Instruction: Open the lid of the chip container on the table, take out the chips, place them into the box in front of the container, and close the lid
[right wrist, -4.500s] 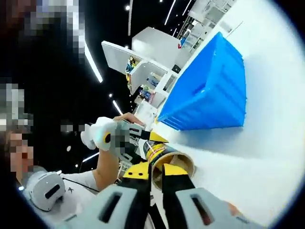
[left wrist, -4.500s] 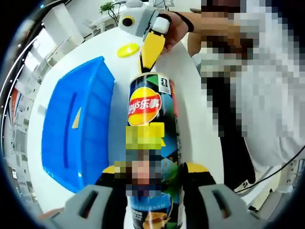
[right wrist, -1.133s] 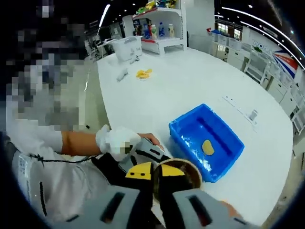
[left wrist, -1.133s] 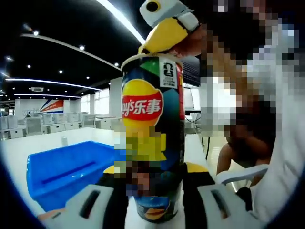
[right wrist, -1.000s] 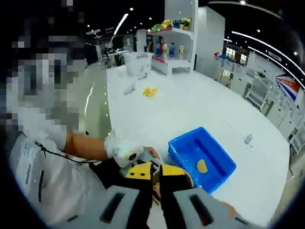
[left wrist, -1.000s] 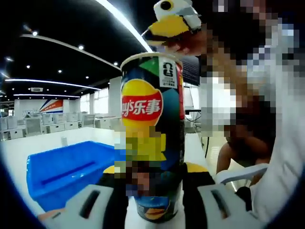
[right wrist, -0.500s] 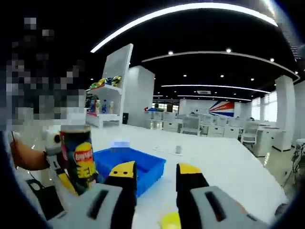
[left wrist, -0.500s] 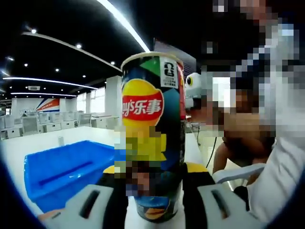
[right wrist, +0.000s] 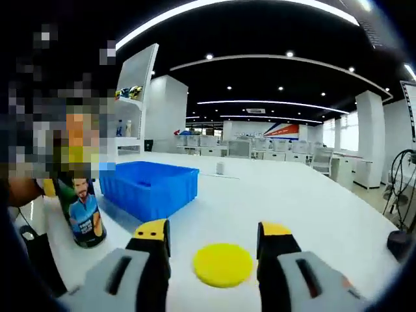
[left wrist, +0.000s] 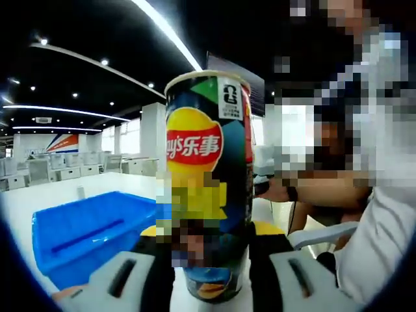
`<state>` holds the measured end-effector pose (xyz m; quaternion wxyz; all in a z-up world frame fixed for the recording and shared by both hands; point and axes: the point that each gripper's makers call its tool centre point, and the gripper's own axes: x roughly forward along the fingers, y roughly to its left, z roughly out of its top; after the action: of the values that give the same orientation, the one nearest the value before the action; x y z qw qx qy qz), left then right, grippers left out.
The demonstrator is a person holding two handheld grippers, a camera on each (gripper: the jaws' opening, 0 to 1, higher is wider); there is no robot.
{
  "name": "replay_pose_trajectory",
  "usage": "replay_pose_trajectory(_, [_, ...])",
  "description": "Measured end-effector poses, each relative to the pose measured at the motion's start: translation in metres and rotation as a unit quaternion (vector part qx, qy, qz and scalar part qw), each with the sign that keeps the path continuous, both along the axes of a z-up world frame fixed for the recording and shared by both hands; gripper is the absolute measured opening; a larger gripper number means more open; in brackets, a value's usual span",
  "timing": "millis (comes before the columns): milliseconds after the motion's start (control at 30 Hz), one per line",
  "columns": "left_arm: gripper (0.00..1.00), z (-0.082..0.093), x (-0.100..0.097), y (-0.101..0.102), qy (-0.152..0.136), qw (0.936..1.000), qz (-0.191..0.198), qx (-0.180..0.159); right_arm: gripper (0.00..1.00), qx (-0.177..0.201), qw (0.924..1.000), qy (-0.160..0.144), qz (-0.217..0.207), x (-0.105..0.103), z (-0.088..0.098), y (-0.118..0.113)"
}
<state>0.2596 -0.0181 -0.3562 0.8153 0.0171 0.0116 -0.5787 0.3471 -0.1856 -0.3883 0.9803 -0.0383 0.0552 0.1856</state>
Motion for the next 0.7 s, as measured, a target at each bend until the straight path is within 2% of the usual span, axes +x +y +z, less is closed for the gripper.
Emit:
replay_pose_trajectory(200, [0.45,0.0,0.001,0.0,-0.001,1.0,0.0,-0.001,0.56,-0.011,0.9997,0.004,0.023,0.007,-0.013,0.003])
replay_pose_trajectory(333, [0.45,0.0,0.001,0.0,0.0,1.0,-0.001,-0.001,0.58,-0.007,0.9994,0.029,0.016,0.014,-0.025,-0.003])
replay_pose_trajectory(400, [0.45,0.0,0.001,-0.001,0.0,1.0,0.0,-0.001,0.58,-0.015,0.9991,0.038,0.01,0.016,-0.031,-0.006])
replay_pose_trajectory(433, [0.45,0.0,0.001,-0.001,0.0,1.0,0.0,0.0,0.58,-0.027,0.9983,0.051,0.002,0.016,-0.037,-0.01])
replay_pose_trajectory(500, [0.45,0.0,0.001,-0.001,0.0,1.0,0.0,-0.001,0.58,-0.027,0.9984,0.049,0.007,0.019,-0.036,-0.007])
replay_pose_trajectory(700, [0.45,0.0,0.002,-0.001,0.0,1.0,0.001,-0.004,0.57,-0.024,0.9966,0.078,0.011,0.017,-0.046,-0.001])
